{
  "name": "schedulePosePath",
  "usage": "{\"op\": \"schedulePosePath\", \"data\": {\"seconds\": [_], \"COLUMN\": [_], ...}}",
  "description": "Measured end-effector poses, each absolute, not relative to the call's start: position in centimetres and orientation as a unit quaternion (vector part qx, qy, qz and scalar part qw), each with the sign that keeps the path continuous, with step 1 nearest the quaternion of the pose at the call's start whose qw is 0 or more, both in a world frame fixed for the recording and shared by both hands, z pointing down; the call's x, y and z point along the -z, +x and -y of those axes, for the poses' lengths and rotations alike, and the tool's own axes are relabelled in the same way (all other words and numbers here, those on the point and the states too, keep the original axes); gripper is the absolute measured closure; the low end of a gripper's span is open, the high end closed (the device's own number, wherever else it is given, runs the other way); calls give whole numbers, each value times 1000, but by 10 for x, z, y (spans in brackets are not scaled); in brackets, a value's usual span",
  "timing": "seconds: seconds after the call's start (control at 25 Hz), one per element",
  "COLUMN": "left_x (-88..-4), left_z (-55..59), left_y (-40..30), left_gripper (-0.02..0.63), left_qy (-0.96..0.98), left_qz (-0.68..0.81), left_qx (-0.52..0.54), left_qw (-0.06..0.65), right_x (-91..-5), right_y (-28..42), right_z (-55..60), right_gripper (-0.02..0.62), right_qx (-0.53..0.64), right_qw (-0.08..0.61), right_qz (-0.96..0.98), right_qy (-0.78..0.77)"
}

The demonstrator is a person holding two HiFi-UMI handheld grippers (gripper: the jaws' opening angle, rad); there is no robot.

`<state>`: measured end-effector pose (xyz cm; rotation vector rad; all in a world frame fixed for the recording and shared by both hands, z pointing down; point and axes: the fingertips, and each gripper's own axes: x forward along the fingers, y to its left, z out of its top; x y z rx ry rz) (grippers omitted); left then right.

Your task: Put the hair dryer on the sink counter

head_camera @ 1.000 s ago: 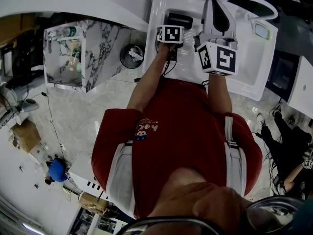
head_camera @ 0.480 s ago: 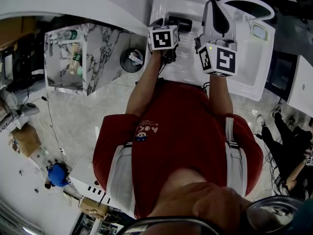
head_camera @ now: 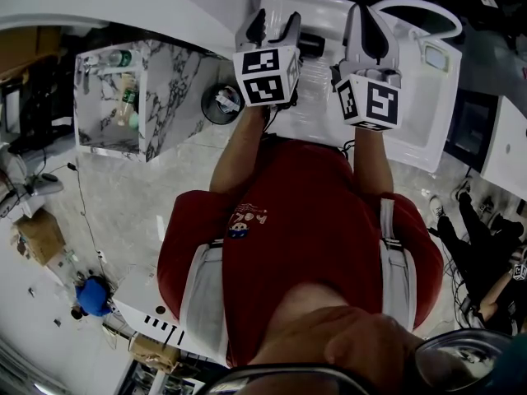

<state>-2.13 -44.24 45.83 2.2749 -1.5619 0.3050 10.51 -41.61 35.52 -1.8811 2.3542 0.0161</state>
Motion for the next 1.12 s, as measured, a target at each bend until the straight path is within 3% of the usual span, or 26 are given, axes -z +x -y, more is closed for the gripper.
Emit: {"op": "schedulePosePath", "data": {"seconds": [0.8, 1.12], "left_x": [-326, -321], "left_z": [410, 404], "left_y": [-23, -25], "left_gripper": [374, 403], "left_qy": [811, 810], "left_qz": [580, 577], "left_qx": [53, 85], "left_qw": [-49, -58], "right_x": [-337, -332], "right_y": [107, 107], "right_z": [404, 402], "right_gripper": [594, 594], "right_qx": [-24, -30], "right_qw": [70, 76], "right_qz": [-773, -771], "right_qy": [-630, -631]}}
